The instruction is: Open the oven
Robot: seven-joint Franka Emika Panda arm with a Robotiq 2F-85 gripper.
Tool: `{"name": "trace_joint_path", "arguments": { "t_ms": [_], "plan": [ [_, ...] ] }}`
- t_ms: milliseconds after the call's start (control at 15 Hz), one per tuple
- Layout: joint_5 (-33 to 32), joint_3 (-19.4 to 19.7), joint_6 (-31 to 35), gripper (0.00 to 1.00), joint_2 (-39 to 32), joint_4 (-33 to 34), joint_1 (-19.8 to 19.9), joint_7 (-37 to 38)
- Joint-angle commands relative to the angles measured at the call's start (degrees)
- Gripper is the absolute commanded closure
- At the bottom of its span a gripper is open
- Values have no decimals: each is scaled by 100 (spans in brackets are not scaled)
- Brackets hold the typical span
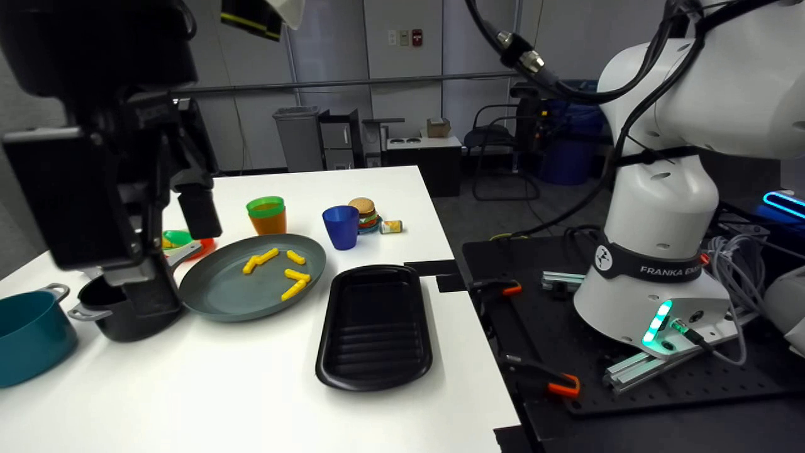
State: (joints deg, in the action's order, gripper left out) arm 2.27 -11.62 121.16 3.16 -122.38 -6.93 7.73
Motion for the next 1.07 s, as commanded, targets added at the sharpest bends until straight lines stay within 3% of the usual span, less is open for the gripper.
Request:
{"name": "trace_joint_path", "arguments": {
  "t_ms": [0, 533, 1000],
  "plan": [
    [-61, 30, 85, 0, -313, 391, -125, 205],
    [-139, -12, 99, 0, -766, 930, -322, 342],
    [-56, 21, 47, 0, -792, 899, -354, 233]
  ]
}}
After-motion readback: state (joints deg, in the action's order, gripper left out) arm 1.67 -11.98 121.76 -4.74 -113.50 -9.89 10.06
